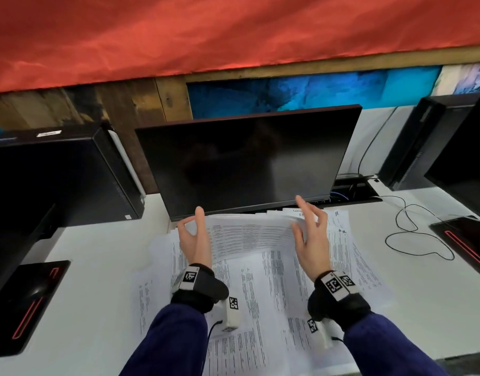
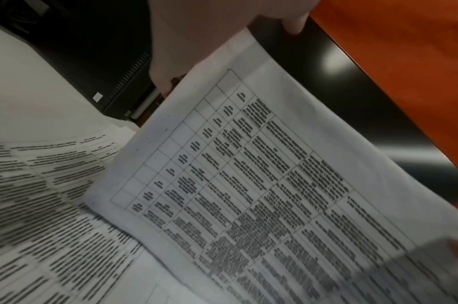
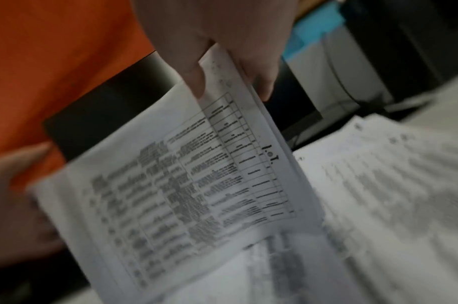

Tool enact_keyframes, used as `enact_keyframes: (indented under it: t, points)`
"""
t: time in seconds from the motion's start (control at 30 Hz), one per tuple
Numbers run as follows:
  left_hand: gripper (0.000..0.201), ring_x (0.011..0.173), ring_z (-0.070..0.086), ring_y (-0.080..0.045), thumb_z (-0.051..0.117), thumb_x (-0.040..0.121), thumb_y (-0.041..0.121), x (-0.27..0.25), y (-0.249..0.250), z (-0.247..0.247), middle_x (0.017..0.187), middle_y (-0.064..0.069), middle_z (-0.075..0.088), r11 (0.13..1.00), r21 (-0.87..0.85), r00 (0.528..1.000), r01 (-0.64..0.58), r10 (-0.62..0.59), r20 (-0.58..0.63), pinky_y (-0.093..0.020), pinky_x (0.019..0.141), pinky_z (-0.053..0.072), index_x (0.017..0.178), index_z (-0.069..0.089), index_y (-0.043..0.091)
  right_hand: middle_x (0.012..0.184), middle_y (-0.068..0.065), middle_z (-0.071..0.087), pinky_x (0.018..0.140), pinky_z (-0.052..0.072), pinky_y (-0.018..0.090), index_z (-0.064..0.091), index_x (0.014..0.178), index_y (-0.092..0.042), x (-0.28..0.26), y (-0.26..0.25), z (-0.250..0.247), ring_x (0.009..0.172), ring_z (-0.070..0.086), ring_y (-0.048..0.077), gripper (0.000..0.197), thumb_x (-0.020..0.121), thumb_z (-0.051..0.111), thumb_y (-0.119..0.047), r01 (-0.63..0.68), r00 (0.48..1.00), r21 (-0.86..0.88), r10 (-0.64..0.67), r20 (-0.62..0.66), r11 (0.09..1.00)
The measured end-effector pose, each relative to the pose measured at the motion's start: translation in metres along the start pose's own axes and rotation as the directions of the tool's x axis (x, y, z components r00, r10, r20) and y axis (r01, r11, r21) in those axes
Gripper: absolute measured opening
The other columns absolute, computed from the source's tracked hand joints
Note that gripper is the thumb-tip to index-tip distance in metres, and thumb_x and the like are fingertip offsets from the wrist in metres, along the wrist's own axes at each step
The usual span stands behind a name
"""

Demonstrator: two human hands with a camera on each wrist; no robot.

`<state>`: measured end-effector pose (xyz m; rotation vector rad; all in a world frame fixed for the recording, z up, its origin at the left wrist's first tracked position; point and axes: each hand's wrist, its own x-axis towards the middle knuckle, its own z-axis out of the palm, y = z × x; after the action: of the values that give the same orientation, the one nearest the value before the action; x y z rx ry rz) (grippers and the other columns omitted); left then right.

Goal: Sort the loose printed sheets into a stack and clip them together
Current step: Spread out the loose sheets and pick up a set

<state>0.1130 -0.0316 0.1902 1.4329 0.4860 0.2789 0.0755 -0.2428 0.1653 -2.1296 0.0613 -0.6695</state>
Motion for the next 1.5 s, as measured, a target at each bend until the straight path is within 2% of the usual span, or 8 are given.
enact_keyframes:
  t: [0.27, 0.47, 0.73, 0.9, 1.03, 1.13, 1.27, 1.5]
  points:
    - [0.029, 0.076, 0.055, -0.011, 0.054, 0.092, 0.037, 0.016, 0.001, 0.002, 0.092, -0.001, 0.057, 0.995, 0.098, 1.000, -0.025, 0.026, -0.010, -0.020, 0.056, 0.038, 0.111, 0.049, 0.015, 0.154, 0.009, 0.013, 0.066, 0.056, 0.034, 0.020, 0.150, -0.031, 0.001, 0.017, -0.003, 0.084, 0.057, 0.018, 0.084, 0.083, 0.053, 0.007, 0.124, 0.982, -0.440, -0.044, 0.186, 0.889]
    - [0.021, 0.095, 0.051, -0.015, 0.047, 0.096, 0.022, 0.018, 0.006, -0.002, 0.110, -0.001, 0.052, 0.941, 0.242, 0.971, -0.236, 0.241, 0.009, -0.022, 0.080, 0.035, 0.115, 0.053, 0.016, 0.112, 0.013, 0.054, 0.073, 0.052, 0.041, 0.055, 0.122, -0.009, 0.009, 0.012, -0.008, 0.092, 0.056, 0.030, 0.037, 0.086, 0.051, 0.001, 0.152, 0.981, -0.398, -0.088, 0.174, 0.905]
    - [0.041, 0.114, 0.052, -0.023, 0.039, 0.086, 0.056, -0.006, 0.001, 0.038, 0.106, 0.001, 0.058, -0.112, 0.675, 0.576, -0.729, 0.433, 0.694, -0.053, 0.113, 0.003, 0.096, 0.063, 0.025, 0.108, 0.008, 0.055, 0.083, 0.047, 0.036, 0.055, 0.121, -0.009, 0.015, 0.008, -0.013, 0.094, 0.054, 0.024, 0.030, 0.092, 0.047, -0.013, 0.108, 0.973, -0.314, -0.035, 0.229, 0.943]
    - [0.038, 0.103, 0.058, -0.026, 0.045, 0.089, 0.006, -0.034, 0.008, 0.085, 0.113, -0.005, 0.060, -0.237, 0.506, 0.482, -0.829, 0.156, 0.862, -0.037, 0.084, 0.043, 0.126, 0.042, 0.015, 0.120, 0.006, 0.049, 0.095, 0.045, 0.037, 0.049, 0.131, -0.013, 0.017, 0.014, -0.011, 0.104, 0.050, 0.016, 0.040, 0.094, 0.037, -0.025, 0.067, 0.991, -0.201, -0.041, 0.128, 0.977]
    - [0.030, 0.091, 0.062, -0.028, 0.042, 0.089, 0.001, -0.028, 0.035, 0.077, 0.099, -0.003, 0.062, -0.086, 0.591, 0.554, -0.802, 0.262, 0.790, -0.036, 0.067, 0.040, 0.115, 0.046, 0.016, 0.144, 0.014, 0.026, 0.110, 0.026, 0.031, 0.021, 0.150, -0.016, 0.007, 0.037, -0.020, 0.133, 0.031, 0.021, 0.078, 0.086, 0.066, -0.011, -0.323, 0.943, 0.073, 0.327, -0.057, 0.944]
    - [0.020, 0.084, 0.060, -0.027, 0.044, 0.094, 0.015, -0.008, 0.058, 0.052, 0.089, 0.000, 0.058, 0.345, 0.602, 0.693, -0.720, 0.316, 0.647, -0.032, 0.069, 0.041, 0.113, 0.050, 0.017, 0.148, 0.010, 0.030, 0.109, 0.032, 0.045, 0.015, 0.151, -0.022, 0.006, 0.041, -0.028, 0.134, 0.037, 0.029, 0.093, 0.080, 0.074, -0.018, -0.624, 0.772, 0.415, 0.604, 0.196, 0.663]
    - [0.029, 0.103, 0.063, -0.014, 0.050, 0.094, 0.013, 0.008, 0.056, 0.023, 0.112, 0.003, 0.065, 0.824, 0.324, 0.790, -0.464, 0.219, 0.573, -0.030, 0.086, 0.051, 0.122, 0.054, 0.019, 0.125, -0.004, 0.061, 0.097, 0.040, 0.038, 0.048, 0.135, -0.022, 0.029, 0.020, -0.031, 0.118, 0.057, 0.020, 0.051, 0.087, 0.066, -0.017, -0.647, 0.762, 0.515, 0.449, 0.467, 0.562]
    - [0.049, 0.118, 0.038, -0.001, 0.041, 0.101, 0.022, -0.037, 0.031, -0.002, 0.126, 0.012, 0.037, 0.947, 0.189, 0.950, -0.259, 0.214, 0.226, -0.005, 0.093, 0.027, 0.146, 0.025, 0.013, 0.110, 0.009, 0.071, 0.088, 0.054, 0.043, 0.065, 0.112, -0.009, 0.035, -0.038, -0.003, 0.102, 0.068, 0.027, 0.025, 0.087, 0.063, -0.004, -0.487, 0.871, 0.636, 0.280, 0.403, 0.598]
